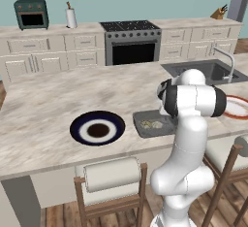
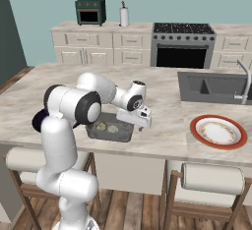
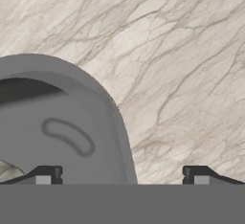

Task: Place two dumplings into each of the tupperware containers and then place the containers in the fridge.

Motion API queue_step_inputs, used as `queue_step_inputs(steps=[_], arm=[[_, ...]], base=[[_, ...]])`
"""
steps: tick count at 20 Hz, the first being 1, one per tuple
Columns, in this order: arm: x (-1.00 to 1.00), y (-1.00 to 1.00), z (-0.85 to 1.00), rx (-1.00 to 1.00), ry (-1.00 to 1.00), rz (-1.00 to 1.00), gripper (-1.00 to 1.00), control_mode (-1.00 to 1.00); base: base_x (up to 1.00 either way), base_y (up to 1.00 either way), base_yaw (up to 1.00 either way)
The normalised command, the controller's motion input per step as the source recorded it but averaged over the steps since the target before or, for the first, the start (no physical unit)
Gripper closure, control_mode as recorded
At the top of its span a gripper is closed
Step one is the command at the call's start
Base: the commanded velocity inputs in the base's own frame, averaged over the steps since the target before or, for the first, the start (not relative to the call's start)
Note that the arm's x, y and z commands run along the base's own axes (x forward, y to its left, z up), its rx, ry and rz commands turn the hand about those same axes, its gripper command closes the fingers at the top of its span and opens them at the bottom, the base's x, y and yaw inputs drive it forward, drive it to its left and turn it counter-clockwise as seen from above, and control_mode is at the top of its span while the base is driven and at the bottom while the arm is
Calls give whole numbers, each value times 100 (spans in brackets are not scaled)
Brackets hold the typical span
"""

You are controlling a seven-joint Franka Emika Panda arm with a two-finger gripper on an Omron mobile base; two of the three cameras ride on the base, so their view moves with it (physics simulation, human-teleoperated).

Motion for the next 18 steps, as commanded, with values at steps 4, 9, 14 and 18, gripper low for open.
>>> queue_step_inputs(steps=[4, 9, 14, 18], arm=[[-10, 24, 0, 0, 0, 0, 100, -100], [0, 0, 0, 0, 0, 0, 100, -100], [-5, 0, 25, 0, 0, -5, 100, -100], [-47, 9, 96, 0, 3, -11, 100, -100]], base=[[0, 0, 0], [0, 0, 0], [0, 0, 0], [0, 0, 0]])
